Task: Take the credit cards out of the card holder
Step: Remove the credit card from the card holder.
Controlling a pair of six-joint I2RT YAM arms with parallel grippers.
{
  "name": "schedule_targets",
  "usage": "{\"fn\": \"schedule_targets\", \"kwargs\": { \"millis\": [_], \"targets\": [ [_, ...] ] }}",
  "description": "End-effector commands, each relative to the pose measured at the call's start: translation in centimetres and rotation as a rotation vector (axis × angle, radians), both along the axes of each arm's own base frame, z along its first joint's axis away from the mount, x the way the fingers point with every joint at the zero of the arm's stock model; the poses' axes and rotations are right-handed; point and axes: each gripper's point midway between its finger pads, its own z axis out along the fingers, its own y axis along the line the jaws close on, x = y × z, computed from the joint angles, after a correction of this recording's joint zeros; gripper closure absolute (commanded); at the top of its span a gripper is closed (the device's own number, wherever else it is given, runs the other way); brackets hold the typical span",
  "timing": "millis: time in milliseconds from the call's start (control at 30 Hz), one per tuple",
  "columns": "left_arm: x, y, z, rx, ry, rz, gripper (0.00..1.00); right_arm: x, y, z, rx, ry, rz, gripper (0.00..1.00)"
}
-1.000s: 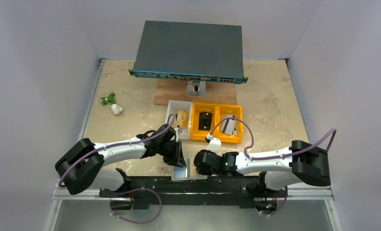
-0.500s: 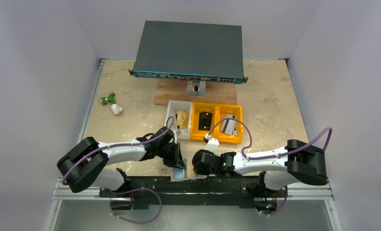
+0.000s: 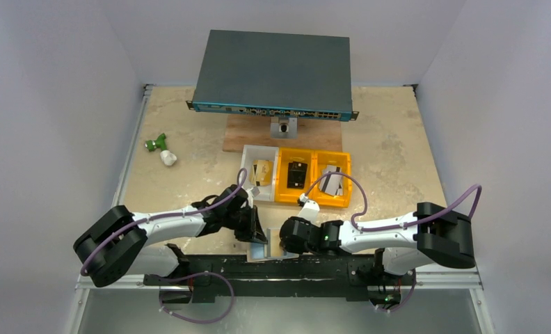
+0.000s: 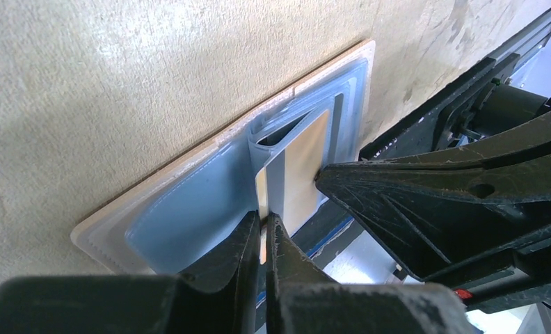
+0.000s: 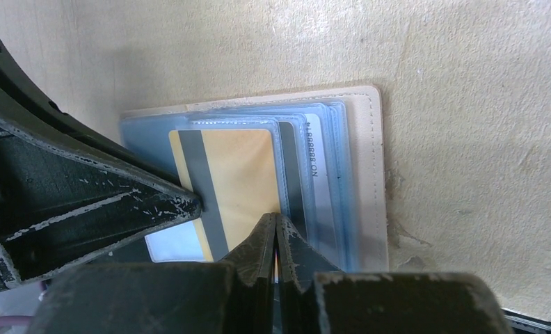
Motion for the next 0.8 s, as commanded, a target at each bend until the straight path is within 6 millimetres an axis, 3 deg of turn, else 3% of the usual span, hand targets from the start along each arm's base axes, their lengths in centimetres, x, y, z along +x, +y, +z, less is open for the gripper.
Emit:
{"fn": "schedule_targets", "kwargs": {
  "millis": [0,567,767],
  "targets": [
    [-0.5,-0.2,0.6,-0.025,-0.006,-0.026,1.00,-1.6,-5.5,-4.4,-0.225,0.072,-0.001,1.00],
    [-0.5,0.7,0.1,0.003,-0.008,-0.027,1.00,-1.7,-6.4,-4.8,-0.237,0.079,-0.015,1.00],
    [-0.6,0.3,0.1,-0.024,0.008,-0.025,0.89,-1.7,-6.4,-5.0,-0.240,0.083,-0.011,1.00]
  ]
}}
